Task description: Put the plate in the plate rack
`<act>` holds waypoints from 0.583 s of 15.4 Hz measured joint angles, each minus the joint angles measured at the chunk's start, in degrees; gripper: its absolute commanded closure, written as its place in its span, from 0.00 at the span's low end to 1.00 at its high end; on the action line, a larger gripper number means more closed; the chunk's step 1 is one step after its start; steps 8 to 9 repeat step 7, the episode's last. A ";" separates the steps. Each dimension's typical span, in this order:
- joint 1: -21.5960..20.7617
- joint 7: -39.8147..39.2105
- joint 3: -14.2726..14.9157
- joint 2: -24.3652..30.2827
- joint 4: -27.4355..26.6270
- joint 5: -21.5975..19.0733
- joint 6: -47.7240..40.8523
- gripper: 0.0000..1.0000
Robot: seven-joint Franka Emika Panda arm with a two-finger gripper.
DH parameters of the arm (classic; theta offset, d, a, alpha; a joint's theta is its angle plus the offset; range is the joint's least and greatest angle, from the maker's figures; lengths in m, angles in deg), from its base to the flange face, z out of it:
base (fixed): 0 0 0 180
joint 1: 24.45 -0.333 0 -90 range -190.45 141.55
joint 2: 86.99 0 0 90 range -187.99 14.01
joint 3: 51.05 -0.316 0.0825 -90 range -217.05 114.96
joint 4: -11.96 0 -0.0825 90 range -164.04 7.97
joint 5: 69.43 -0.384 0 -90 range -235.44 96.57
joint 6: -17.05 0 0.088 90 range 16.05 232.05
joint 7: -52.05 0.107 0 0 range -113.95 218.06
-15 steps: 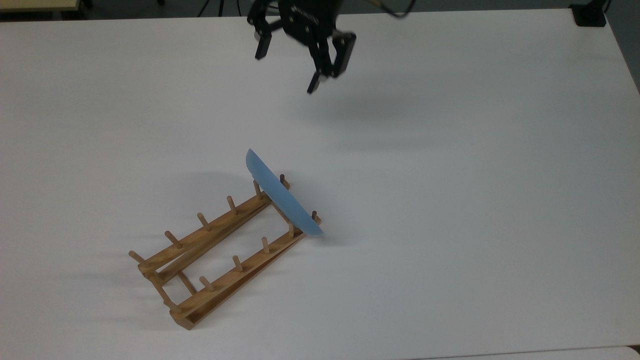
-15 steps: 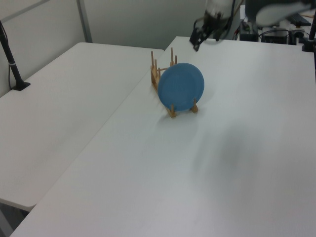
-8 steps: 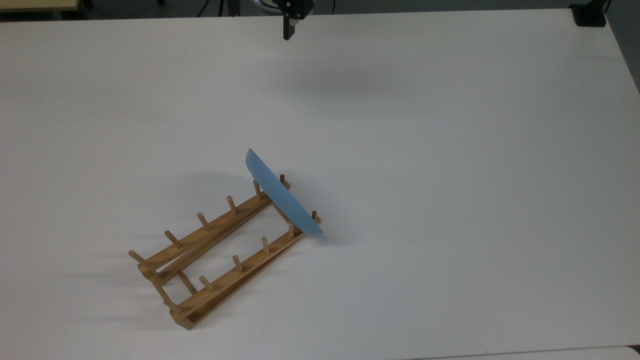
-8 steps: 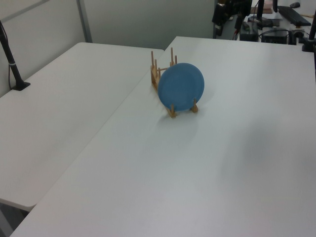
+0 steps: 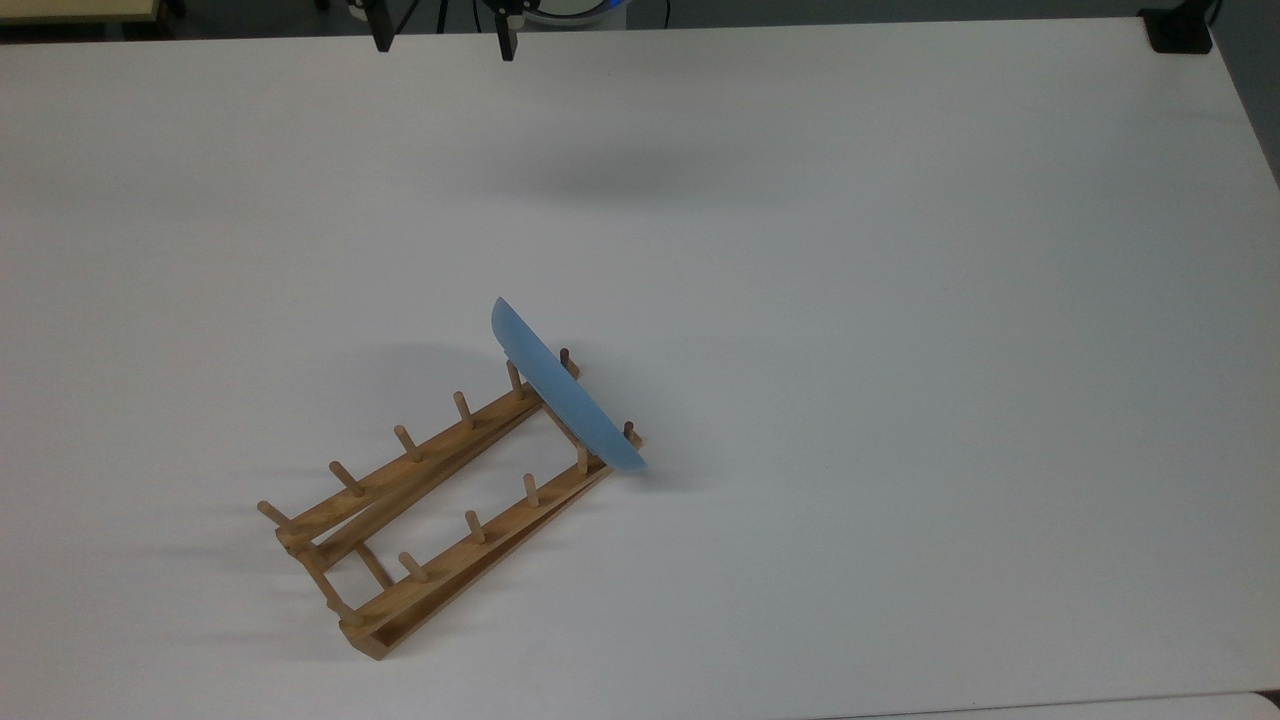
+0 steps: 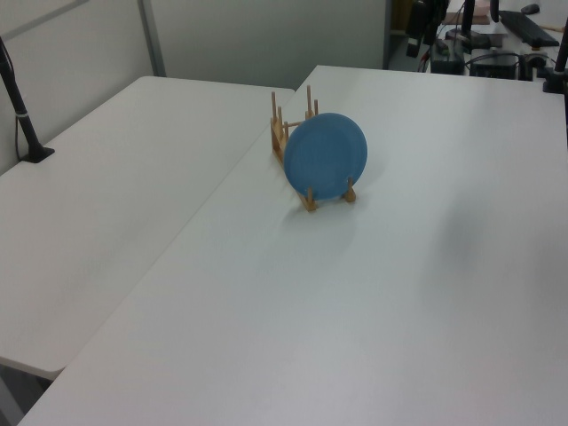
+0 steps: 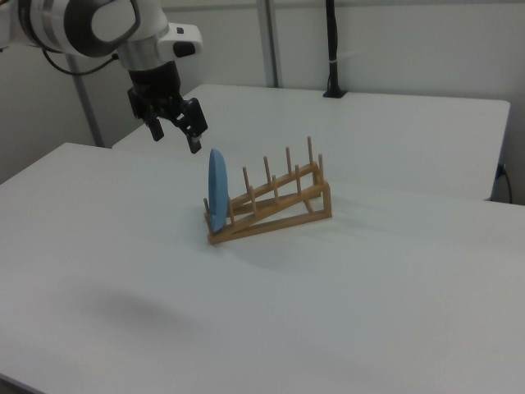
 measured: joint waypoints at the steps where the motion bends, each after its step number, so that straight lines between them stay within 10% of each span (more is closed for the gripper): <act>1: 0.00 -1.78 0.14 -0.11 -0.08 0.00 0.00 0.00; 9: -0.01 -3.85 0.18 -0.89 -0.28 0.10 0.00 0.00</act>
